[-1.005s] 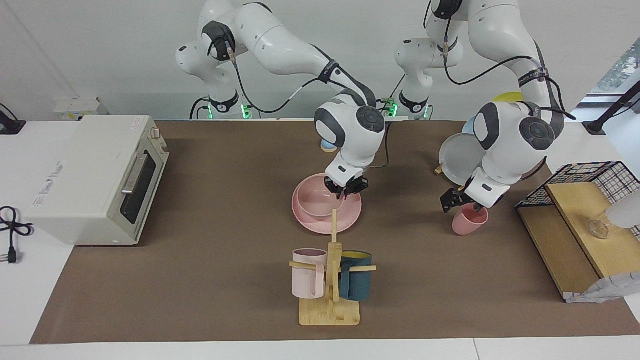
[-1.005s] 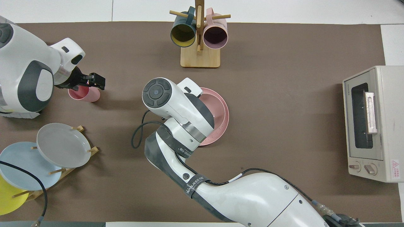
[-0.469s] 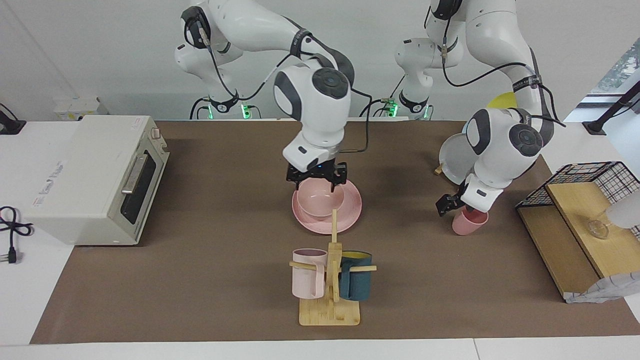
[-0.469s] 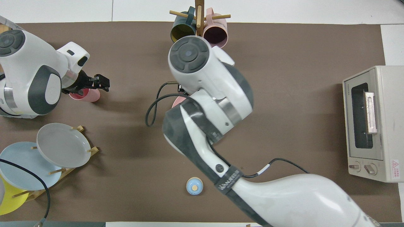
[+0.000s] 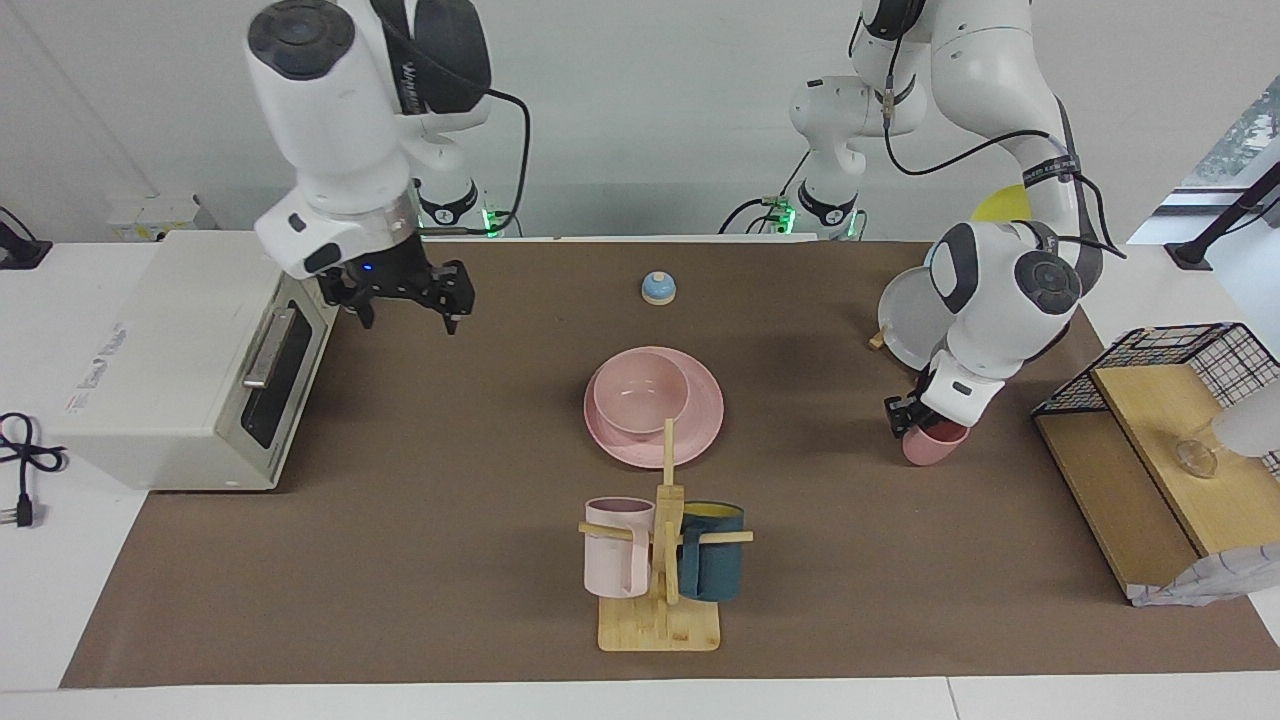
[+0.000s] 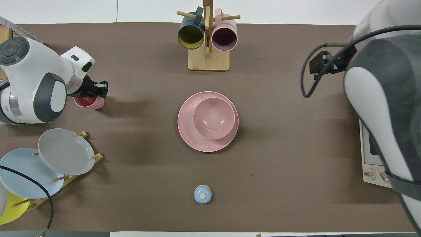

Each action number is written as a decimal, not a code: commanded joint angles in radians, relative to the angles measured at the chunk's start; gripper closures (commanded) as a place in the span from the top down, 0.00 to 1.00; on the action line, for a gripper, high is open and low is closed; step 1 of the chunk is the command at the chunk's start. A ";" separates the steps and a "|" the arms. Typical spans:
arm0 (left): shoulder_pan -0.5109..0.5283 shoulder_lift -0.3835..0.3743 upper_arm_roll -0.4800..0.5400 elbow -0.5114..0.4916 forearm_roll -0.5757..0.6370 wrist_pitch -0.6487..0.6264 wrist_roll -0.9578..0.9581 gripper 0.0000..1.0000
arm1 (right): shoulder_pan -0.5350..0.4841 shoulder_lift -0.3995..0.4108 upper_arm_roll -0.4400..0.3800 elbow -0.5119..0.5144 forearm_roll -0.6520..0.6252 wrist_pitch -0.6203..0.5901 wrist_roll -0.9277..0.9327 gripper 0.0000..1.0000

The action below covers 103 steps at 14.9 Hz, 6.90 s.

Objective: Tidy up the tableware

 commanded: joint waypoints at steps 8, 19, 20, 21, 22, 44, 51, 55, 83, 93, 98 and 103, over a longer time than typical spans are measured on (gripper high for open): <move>-0.078 -0.007 0.000 0.340 0.000 -0.395 -0.048 0.00 | -0.065 -0.225 -0.069 -0.340 0.021 0.094 -0.161 1.00; -0.521 0.145 0.005 0.598 -0.053 -0.410 -0.790 0.00 | -0.059 -0.226 -0.158 -0.337 0.027 0.087 -0.340 1.00; -0.535 0.160 0.005 0.598 -0.050 -0.399 -0.810 0.00 | -0.060 -0.235 -0.160 -0.345 0.027 0.086 -0.341 1.00; -0.558 0.177 0.005 0.596 -0.045 -0.367 -0.851 0.00 | -0.063 -0.278 -0.160 -0.383 0.027 0.086 -0.348 1.00; -0.572 0.195 0.006 0.596 -0.040 -0.353 -0.876 0.00 | -0.068 -0.298 -0.160 -0.414 0.027 0.086 -0.348 1.00; -0.639 0.246 0.005 0.432 -0.005 -0.137 -0.990 0.00 | -0.097 -0.260 -0.170 -0.391 0.027 0.125 -0.343 1.00; -0.641 0.246 0.005 0.417 0.012 -0.123 -0.988 0.72 | -0.095 -0.259 -0.187 -0.389 0.050 0.132 -0.294 1.00; -0.636 0.234 0.005 0.423 0.024 -0.143 -0.982 1.00 | -0.095 -0.259 -0.193 -0.389 0.060 0.133 -0.286 1.00; 0.003 -0.415 0.031 0.023 0.030 -0.462 0.046 1.00 | -0.094 -0.269 -0.184 -0.385 0.072 0.110 -0.257 1.00; 0.074 -0.409 -0.035 0.135 0.024 -0.554 0.043 1.00 | -0.091 -0.269 -0.184 -0.385 0.072 0.110 -0.259 1.00; 0.049 -0.397 -0.035 0.136 0.024 -0.580 0.040 1.00 | -0.091 -0.269 -0.184 -0.385 0.072 0.110 -0.257 1.00; 0.042 -0.397 -0.035 0.136 0.022 -0.577 0.043 1.00 | -0.091 -0.269 -0.184 -0.385 0.072 0.110 -0.259 1.00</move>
